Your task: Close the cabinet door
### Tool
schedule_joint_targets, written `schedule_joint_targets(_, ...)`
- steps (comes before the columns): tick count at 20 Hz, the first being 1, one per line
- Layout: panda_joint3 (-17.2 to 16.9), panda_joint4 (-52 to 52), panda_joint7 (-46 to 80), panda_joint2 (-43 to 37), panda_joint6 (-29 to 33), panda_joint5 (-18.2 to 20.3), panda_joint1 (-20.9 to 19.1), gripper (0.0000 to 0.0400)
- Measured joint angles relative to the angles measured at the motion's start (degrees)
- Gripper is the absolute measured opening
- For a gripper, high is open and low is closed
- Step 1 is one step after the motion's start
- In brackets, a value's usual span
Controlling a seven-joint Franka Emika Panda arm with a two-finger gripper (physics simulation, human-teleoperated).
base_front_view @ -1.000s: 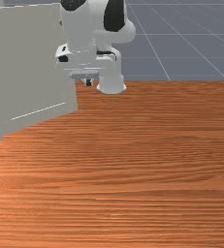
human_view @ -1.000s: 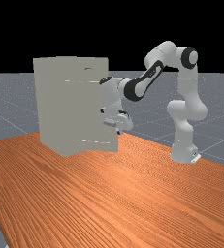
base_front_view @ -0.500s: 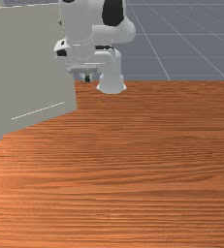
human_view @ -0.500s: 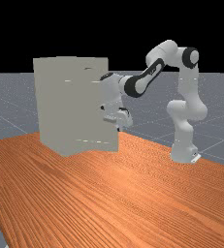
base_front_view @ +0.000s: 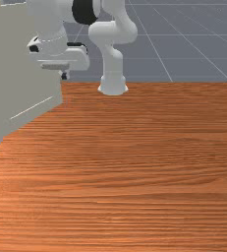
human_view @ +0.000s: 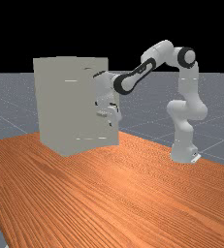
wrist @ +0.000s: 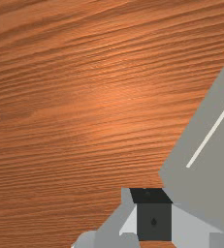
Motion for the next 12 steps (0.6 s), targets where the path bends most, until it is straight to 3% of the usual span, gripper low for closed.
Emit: schedule_joint_targets(12, -10.6, 0.9, -5.1, 1.8, 2.8, -0.1, 1.9, 0.0000)
